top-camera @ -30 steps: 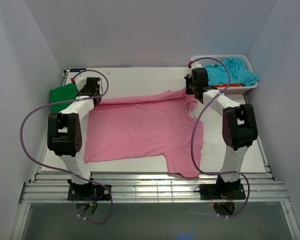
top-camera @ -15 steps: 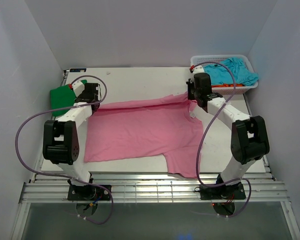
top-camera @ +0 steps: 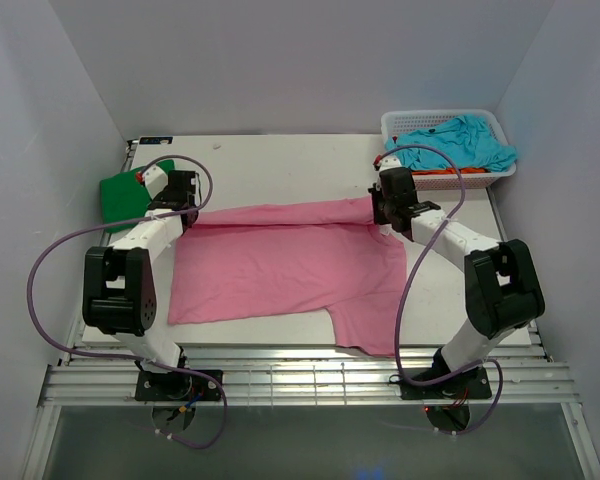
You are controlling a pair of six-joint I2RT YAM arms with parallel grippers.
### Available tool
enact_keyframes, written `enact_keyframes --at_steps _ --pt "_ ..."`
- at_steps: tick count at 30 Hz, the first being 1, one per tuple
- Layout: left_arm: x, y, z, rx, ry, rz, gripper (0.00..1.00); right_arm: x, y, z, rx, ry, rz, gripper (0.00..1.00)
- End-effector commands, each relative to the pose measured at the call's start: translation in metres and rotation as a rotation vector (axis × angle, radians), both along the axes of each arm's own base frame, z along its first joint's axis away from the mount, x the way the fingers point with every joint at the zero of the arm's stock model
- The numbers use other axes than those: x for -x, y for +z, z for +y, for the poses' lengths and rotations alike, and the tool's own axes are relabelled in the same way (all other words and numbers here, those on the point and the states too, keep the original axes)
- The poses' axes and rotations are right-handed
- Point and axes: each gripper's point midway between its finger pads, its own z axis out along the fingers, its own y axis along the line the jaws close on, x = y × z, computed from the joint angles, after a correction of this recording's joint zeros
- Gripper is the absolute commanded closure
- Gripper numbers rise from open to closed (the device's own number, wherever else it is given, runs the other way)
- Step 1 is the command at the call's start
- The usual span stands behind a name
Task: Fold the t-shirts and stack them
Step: Fold the tshirt
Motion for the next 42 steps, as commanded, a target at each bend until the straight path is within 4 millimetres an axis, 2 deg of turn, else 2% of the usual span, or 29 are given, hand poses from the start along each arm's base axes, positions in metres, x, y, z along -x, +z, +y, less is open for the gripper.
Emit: enact_keyframes --at_steps 1,7,8,10,11,14,15,16,18,21,24,27,30,31,32,33,34,35,36,37,38,42 --pt "0.007 0.004 0.003 0.005 0.012 0.004 1.00 0.006 0.012 -0.005 0.000 -0.040 -0.027 0.92" --pt "0.020 -0.010 0.005 -0.005 0.019 0.082 1.00 0.019 0.002 -0.012 0.030 -0.074 0.003 0.92" --pt "0.022 -0.011 0.005 -0.007 0.018 0.092 0.98 0.021 0.000 -0.013 0.032 -0.076 0.009 0.92" --pt "0.027 -0.016 0.004 -0.008 0.021 0.116 0.89 0.027 -0.004 -0.014 0.043 -0.084 0.031 0.92" --pt "0.033 -0.019 0.005 -0.008 0.025 0.139 0.81 0.029 -0.008 -0.014 0.048 -0.087 0.045 0.92" --pt "0.045 -0.016 0.001 -0.033 0.039 0.151 0.63 0.038 -0.015 -0.022 0.105 -0.129 0.074 0.78" --pt "0.048 -0.010 -0.001 -0.068 0.049 0.139 0.46 0.039 -0.012 -0.024 0.116 -0.138 0.065 0.69" --pt "0.051 -0.006 -0.002 -0.081 0.056 0.133 0.37 0.041 -0.010 -0.026 0.130 -0.151 0.058 0.67" --pt "0.055 0.006 -0.008 -0.091 0.058 0.092 0.27 0.043 0.000 -0.026 0.117 -0.156 0.038 0.62" --pt "0.057 0.020 -0.016 -0.084 0.051 0.045 0.26 0.045 0.016 -0.025 0.094 -0.158 0.006 0.49" --pt "0.054 0.027 -0.023 -0.067 0.054 -0.003 0.29 0.042 0.031 -0.023 0.075 -0.151 -0.042 0.48" --pt "0.039 0.034 -0.034 -0.047 0.015 -0.057 0.35 0.032 0.046 -0.009 0.003 -0.101 -0.122 0.48" --pt "0.014 0.034 -0.052 0.003 -0.055 -0.099 0.56 0.018 0.054 0.011 -0.054 -0.033 -0.161 0.47" --pt "0.007 0.023 -0.057 0.012 -0.073 -0.077 0.63 0.016 0.053 0.018 -0.062 -0.003 -0.154 0.47" --pt "0.001 0.018 -0.063 0.026 -0.092 -0.066 0.77 0.010 0.041 0.022 -0.054 0.010 -0.125 0.47" --pt "-0.004 0.015 -0.066 0.031 -0.104 -0.057 0.85 0.005 0.039 0.028 -0.056 0.026 -0.118 0.47" --pt "-0.013 0.008 -0.070 0.029 -0.113 -0.043 0.92 -0.005 0.048 0.037 -0.077 0.046 -0.133 0.48" --pt "-0.017 0.004 -0.072 0.030 -0.119 -0.036 1.00 -0.011 0.032 0.042 -0.068 0.058 -0.098 0.48" --pt "-0.021 0.001 -0.074 0.028 -0.123 -0.032 1.00 -0.016 0.030 0.049 -0.081 0.076 -0.089 0.48" --pt "-0.029 0.004 -0.076 0.023 -0.129 -0.041 1.00 -0.026 0.038 0.056 -0.094 0.086 -0.106 0.48" --pt "-0.032 -0.006 -0.076 0.018 -0.131 -0.017 1.00 -0.032 0.024 0.060 -0.087 0.094 -0.079 0.48" --pt "-0.045 -0.013 -0.077 -0.006 -0.133 -0.006 1.00 -0.056 0.017 0.076 -0.089 0.121 -0.074 0.49"
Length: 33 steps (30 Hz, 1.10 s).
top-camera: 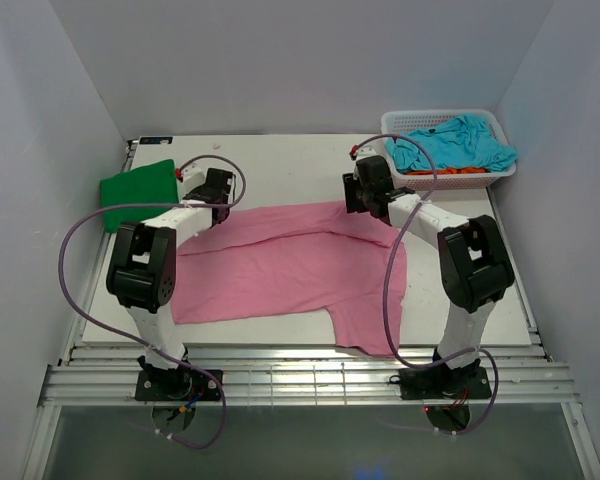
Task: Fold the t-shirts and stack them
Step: Fold the tshirt
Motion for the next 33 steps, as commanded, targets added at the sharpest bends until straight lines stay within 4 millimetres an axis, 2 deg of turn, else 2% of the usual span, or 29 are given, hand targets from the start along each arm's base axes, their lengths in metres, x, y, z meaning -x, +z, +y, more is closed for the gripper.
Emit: enact_keyframes --at_steps 1,5,7,10,12,13,16,17,19,20,23,24,26,27,29,33 --pt "-0.025 0.024 -0.005 -0.006 -0.012 -0.079 1.00 -0.030 0.024 0.024 -0.051 0.058 -0.077 0.49" --pt "-0.038 0.024 -0.006 -0.029 -0.024 -0.077 1.00 -0.058 0.023 0.037 -0.060 0.070 -0.109 0.50" --pt "-0.041 0.020 -0.009 -0.019 -0.032 -0.068 1.00 -0.061 0.017 0.039 -0.055 0.069 -0.096 0.50" --pt "-0.047 0.025 -0.018 0.026 -0.050 -0.096 1.00 -0.065 0.009 0.041 -0.051 0.071 -0.086 0.50" --pt "-0.051 0.027 -0.036 0.082 -0.113 -0.112 1.00 -0.062 -0.002 0.038 -0.035 0.064 -0.052 0.50" --pt "-0.057 0.035 -0.045 0.109 -0.147 -0.152 1.00 -0.061 -0.005 0.037 -0.032 0.060 -0.038 0.50" --pt "-0.064 0.044 -0.085 0.186 -0.285 -0.198 1.00 -0.055 -0.010 0.034 -0.026 0.056 -0.016 0.50" --pt "-0.064 0.045 -0.106 0.218 -0.346 -0.200 1.00 -0.053 -0.012 0.033 -0.028 0.050 -0.011 0.50" --pt "-0.070 0.052 -0.129 0.251 -0.419 -0.232 1.00 -0.047 -0.017 0.031 -0.027 0.048 0.005 0.50" --pt "-0.070 0.048 -0.142 0.264 -0.452 -0.227 1.00 -0.046 -0.018 0.031 -0.027 0.048 0.008 0.50" --pt "-0.076 0.050 -0.167 0.308 -0.524 -0.236 1.00 -0.042 -0.026 0.030 -0.023 0.049 0.026 0.52" --pt "-0.076 0.042 -0.177 0.335 -0.556 -0.220 1.00 -0.041 -0.028 0.029 -0.020 0.048 0.031 0.53" --pt "-0.080 0.040 -0.188 0.368 -0.589 -0.217 1.00 -0.037 -0.033 0.029 -0.018 0.052 0.046 0.56" --pt "-0.079 0.031 -0.193 0.379 -0.597 -0.199 1.00 -0.036 -0.035 0.029 -0.019 0.053 0.053 0.57" --pt "-0.077 0.028 -0.202 0.398 -0.614 -0.190 1.00 -0.033 -0.039 0.029 -0.022 0.055 0.067 0.59" --pt "-0.069 0.019 -0.210 0.409 -0.626 -0.167 1.00 -0.027 -0.045 0.028 -0.018 0.057 0.087 0.66"
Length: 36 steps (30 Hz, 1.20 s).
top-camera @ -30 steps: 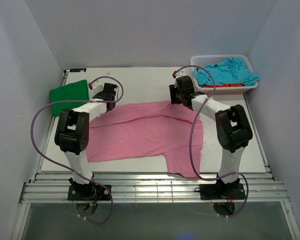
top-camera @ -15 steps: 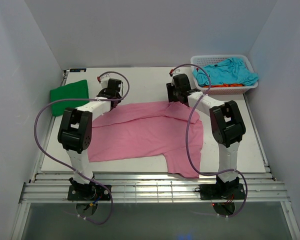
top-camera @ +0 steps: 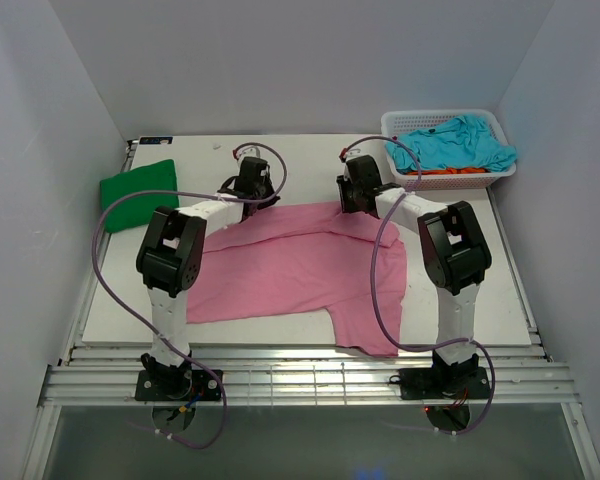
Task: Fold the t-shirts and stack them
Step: Fold the tshirt
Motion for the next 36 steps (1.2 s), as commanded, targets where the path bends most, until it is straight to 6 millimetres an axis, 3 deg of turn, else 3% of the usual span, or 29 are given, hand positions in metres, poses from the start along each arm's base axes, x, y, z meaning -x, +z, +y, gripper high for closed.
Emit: enact_keyframes --at_steps 1,7,13,26,36 --pt "0.002 0.015 -0.018 0.051 -0.047 -0.022 1.00 0.005 -0.001 0.001 -0.015 0.004 0.014 0.69" --pt "0.013 0.004 -0.024 0.065 -0.055 0.012 1.00 0.012 -0.003 -0.001 -0.016 0.010 0.031 0.92" --pt "0.024 -0.007 -0.029 0.071 -0.059 0.048 1.00 0.022 0.011 -0.006 -0.024 0.007 0.006 0.92" --pt "0.054 -0.033 -0.044 0.063 -0.080 0.112 1.00 0.048 0.020 -0.012 -0.013 0.009 0.002 0.92" --pt "0.057 -0.035 -0.039 0.040 -0.066 0.109 1.00 0.104 0.028 0.003 -0.026 0.062 0.008 0.92"
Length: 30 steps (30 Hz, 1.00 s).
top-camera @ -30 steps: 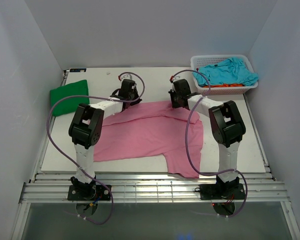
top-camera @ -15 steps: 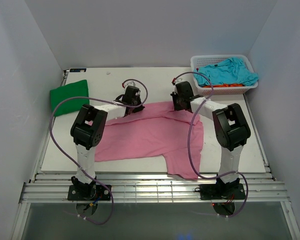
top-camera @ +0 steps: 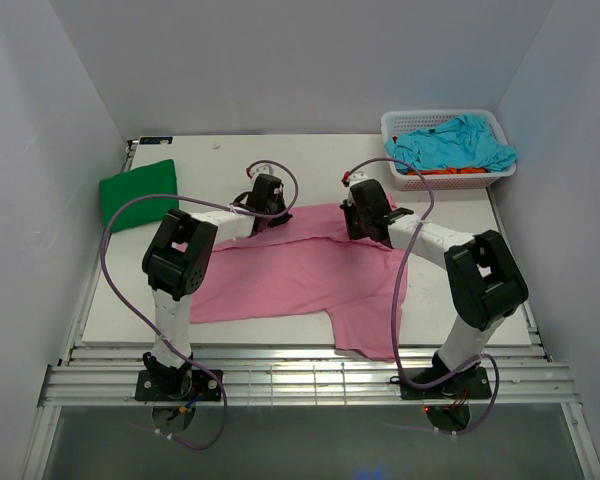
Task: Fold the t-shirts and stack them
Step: Fold the tshirt
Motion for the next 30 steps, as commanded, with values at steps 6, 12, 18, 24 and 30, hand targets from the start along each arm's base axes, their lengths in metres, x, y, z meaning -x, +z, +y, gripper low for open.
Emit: enact_keyframes --at_steps 6,12,18,24,30 --pt "0.010 0.007 0.001 -0.012 -0.008 0.002 1.00 0.046 0.012 0.014 -0.012 0.017 -0.008 0.92" --pt "0.010 0.011 0.002 -0.016 -0.011 -0.006 1.00 0.074 0.010 0.017 -0.019 0.017 0.014 0.92" --pt "0.010 0.015 0.003 -0.022 -0.014 -0.013 1.00 0.090 0.010 0.013 -0.016 -0.010 0.022 0.92" --pt "0.010 0.019 0.003 -0.026 -0.016 -0.022 1.00 0.105 0.002 0.009 -0.010 -0.021 0.052 0.90" --pt "0.009 0.021 0.003 -0.032 -0.016 -0.026 1.00 0.115 0.009 0.011 0.024 -0.023 0.008 0.47"
